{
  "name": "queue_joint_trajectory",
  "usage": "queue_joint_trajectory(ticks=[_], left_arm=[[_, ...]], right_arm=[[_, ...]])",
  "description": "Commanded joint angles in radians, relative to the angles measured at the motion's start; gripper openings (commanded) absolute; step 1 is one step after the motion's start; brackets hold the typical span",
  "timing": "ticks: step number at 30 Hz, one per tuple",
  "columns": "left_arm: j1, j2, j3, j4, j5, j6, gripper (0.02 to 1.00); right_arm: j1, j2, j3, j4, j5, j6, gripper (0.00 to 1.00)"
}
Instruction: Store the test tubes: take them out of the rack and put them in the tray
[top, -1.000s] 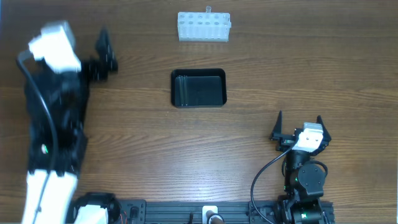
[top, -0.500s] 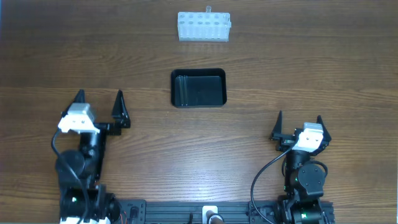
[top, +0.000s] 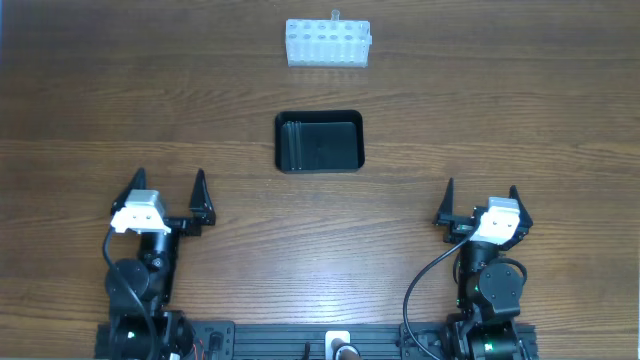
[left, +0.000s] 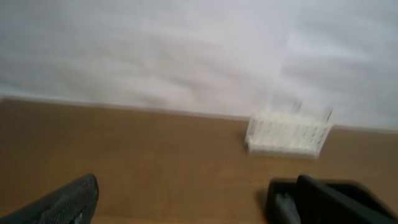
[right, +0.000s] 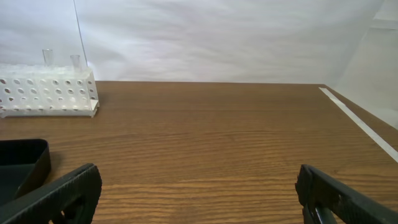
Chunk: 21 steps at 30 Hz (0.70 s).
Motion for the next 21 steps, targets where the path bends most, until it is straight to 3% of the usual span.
queue_joint_trajectory(ticks=[1,5,21], left_arm=[[0.018,-0.061,-0.011,-0.092,0.013,0.016,0.998],[0.023,-0.112,-0.011,-0.23,0.013,0.016,0.998],[0.023,-0.115,-0.011,-0.231,0.036,0.012,1.0]], right_arm=[[-0.006,-0.007,-0.006,-0.001,0.013,-0.005,0.991],[-0.006,-0.007,-0.006,-0.001,0.013,-0.005,0.991],[-0.006,-0.007,-0.006,-0.001,0.013,-0.005,0.991]])
